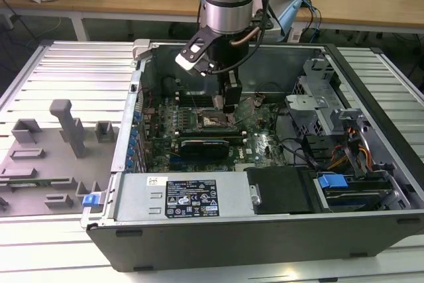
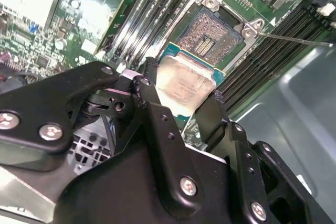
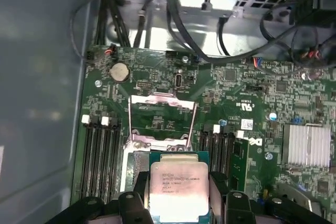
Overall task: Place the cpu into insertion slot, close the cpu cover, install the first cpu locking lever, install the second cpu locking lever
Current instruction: 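Place the cpu into insertion slot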
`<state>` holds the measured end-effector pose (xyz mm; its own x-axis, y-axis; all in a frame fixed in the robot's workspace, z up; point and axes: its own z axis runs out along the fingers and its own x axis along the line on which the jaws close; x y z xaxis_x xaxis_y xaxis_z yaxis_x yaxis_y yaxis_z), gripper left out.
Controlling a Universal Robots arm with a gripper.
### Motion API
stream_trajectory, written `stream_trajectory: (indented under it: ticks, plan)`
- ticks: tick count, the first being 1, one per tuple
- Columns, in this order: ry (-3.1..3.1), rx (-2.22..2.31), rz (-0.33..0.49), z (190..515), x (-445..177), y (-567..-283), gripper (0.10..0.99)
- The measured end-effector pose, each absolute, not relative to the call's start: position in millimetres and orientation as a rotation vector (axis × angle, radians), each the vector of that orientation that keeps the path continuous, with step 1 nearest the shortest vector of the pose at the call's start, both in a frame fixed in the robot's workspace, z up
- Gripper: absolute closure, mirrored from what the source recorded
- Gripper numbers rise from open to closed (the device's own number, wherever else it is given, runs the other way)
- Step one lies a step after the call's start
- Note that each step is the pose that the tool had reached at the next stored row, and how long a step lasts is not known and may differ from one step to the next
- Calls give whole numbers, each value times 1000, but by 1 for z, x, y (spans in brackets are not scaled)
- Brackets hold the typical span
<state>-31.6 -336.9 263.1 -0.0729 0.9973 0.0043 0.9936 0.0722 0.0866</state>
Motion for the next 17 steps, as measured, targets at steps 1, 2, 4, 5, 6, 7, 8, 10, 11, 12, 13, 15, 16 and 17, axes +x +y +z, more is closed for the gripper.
stream_trajectory:
  ticks: [1,2,4,5,6,7,8,10,11,12,13,15,16,17]
  plan:
    - [2258,2101,102,262,-32,-336,545]
    - [2257,2102,102,260,-32,-335,545]
    - [2255,2104,102,258,-33,-332,545]
    - [2254,2105,102,256,-33,-331,545]
    - [2250,2109,102,254,-35,-330,545]
    - [2246,2113,102,252,-36,-329,545]
    - [2240,2119,102,249,-38,-328,545]
    - [2231,2128,101,242,-40,-326,545]
    - [2229,2130,101,240,-40,-325,545]
    - [2227,2132,101,239,-40,-324,545]
    - [2224,2135,101,236,-41,-324,545]
    - [2221,2139,101,232,-42,-323,545]
    - [2219,2140,101,230,-42,-322,545]
    - [2216,2143,101,227,-43,-322,545]
